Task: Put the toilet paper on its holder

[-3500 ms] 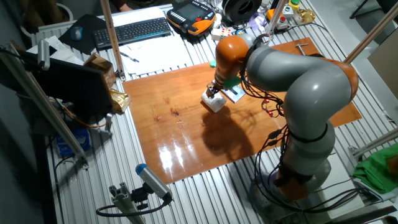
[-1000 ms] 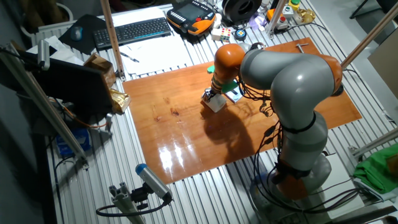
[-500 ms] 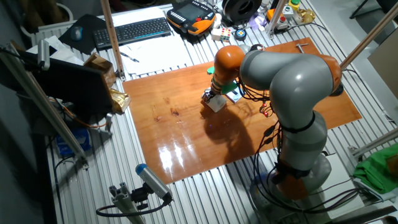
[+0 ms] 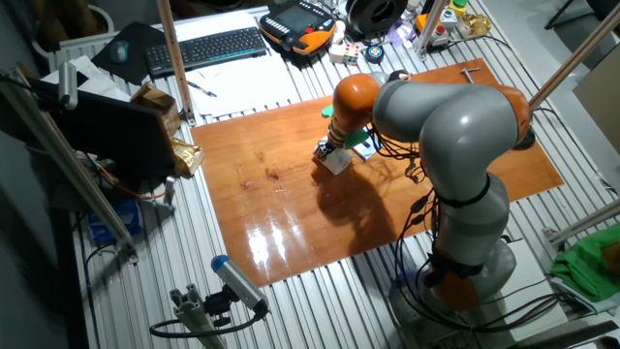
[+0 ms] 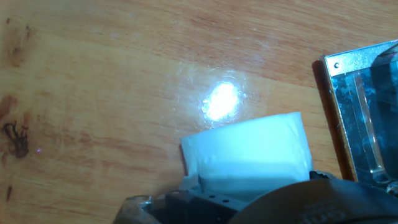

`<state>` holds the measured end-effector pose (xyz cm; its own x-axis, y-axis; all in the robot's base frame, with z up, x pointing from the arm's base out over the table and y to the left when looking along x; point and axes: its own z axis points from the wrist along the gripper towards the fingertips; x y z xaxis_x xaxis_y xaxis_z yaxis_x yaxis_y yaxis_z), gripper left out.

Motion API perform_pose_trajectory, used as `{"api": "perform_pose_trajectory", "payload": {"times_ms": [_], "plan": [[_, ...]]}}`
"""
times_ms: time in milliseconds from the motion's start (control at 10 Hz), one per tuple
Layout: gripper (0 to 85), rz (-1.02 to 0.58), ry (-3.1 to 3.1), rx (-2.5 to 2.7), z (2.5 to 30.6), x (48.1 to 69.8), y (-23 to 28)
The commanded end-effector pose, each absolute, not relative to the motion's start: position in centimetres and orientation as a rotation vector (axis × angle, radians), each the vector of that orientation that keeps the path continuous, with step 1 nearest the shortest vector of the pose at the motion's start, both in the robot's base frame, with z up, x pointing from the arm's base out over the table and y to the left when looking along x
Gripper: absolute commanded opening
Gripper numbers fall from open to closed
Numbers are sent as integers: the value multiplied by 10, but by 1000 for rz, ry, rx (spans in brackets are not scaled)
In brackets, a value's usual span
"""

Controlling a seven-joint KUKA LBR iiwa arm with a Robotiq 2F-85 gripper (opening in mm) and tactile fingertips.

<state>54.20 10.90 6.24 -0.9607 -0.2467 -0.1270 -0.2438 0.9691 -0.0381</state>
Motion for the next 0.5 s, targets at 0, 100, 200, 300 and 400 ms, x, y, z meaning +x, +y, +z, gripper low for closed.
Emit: {"api": "perform_pose_trajectory", "payload": {"times_ms": [0, 100, 200, 300, 400], "plan": [[610, -29, 2988, -384, 63, 542, 109], [393, -32, 2987, -400, 63, 542, 109], [217, -28, 2990, -414, 64, 542, 109], [100, -32, 2991, -417, 66, 541, 109], [53, -41, 2991, -415, 69, 540, 109]]}}
